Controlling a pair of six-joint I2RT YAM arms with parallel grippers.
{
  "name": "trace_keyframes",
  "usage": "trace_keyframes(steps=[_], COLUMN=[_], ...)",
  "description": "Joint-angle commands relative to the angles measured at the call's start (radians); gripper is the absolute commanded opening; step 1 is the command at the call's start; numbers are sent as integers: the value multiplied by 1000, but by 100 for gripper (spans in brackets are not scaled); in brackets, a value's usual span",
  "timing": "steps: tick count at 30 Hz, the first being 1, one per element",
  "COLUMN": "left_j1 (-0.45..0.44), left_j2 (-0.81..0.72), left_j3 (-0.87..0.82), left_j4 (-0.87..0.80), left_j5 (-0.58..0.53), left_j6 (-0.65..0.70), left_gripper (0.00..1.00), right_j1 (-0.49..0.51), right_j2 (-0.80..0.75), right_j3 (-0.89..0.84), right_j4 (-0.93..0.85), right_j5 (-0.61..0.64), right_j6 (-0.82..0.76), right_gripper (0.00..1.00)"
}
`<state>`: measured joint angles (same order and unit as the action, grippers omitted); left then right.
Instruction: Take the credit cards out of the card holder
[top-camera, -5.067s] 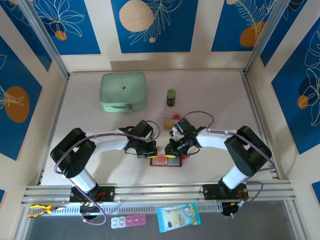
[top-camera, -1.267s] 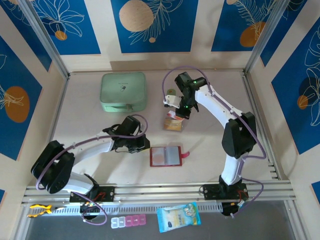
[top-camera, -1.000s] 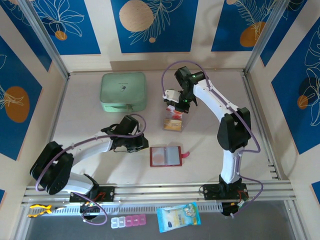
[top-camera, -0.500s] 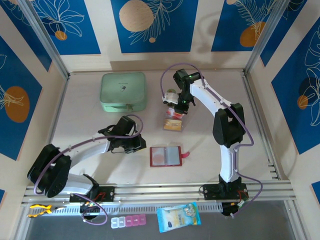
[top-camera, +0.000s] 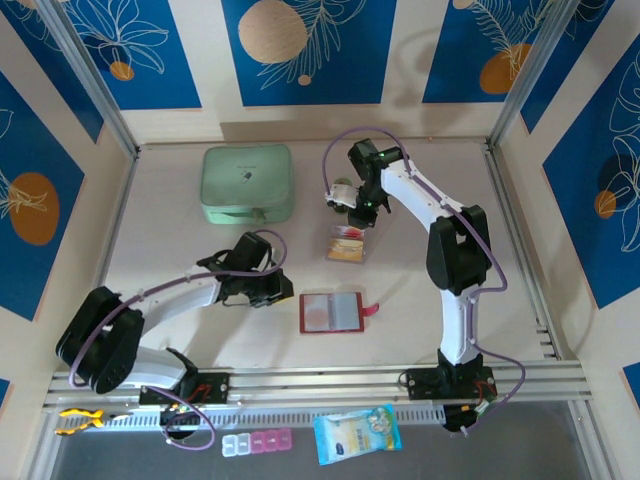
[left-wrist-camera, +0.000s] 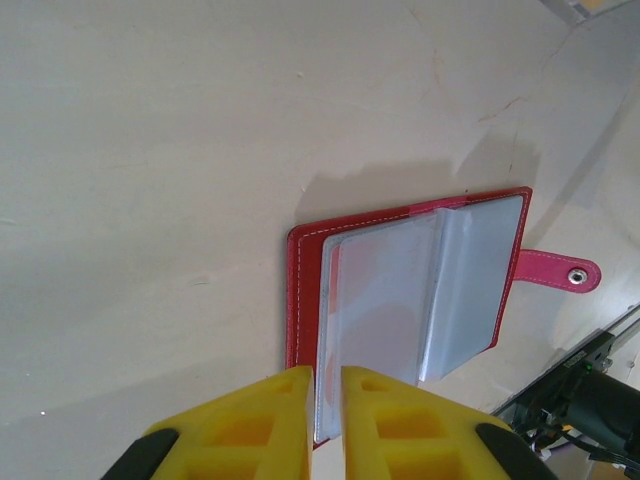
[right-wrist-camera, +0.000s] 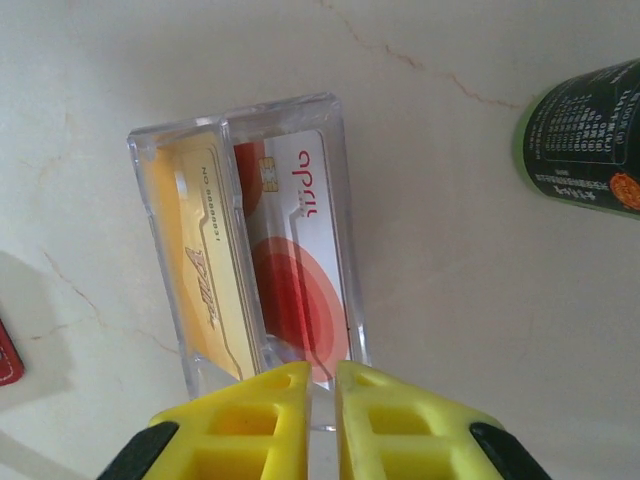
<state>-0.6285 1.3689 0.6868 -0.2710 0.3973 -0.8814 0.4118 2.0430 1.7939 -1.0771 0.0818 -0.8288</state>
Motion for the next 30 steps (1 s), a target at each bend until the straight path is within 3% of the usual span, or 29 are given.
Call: trace_keyframes(steps=[1,15,30], left_j1=[10,-55,-121], left_j2=[18,89,145], left_j3=[-12,-9,-10], left_j4=[20,106,126], left_j5=[38,44,21], left_j6=[6,-38,-58], left_gripper=[14,11,0], right_j1=[-3,23,99], right_j2=[-78,-288,-472], right_j3=[-31,-297,-610], right_j4=[20,190,388], right_j5=[-70,-203,-328], right_j6=[49,432,1017], right_gripper=[14,13,14])
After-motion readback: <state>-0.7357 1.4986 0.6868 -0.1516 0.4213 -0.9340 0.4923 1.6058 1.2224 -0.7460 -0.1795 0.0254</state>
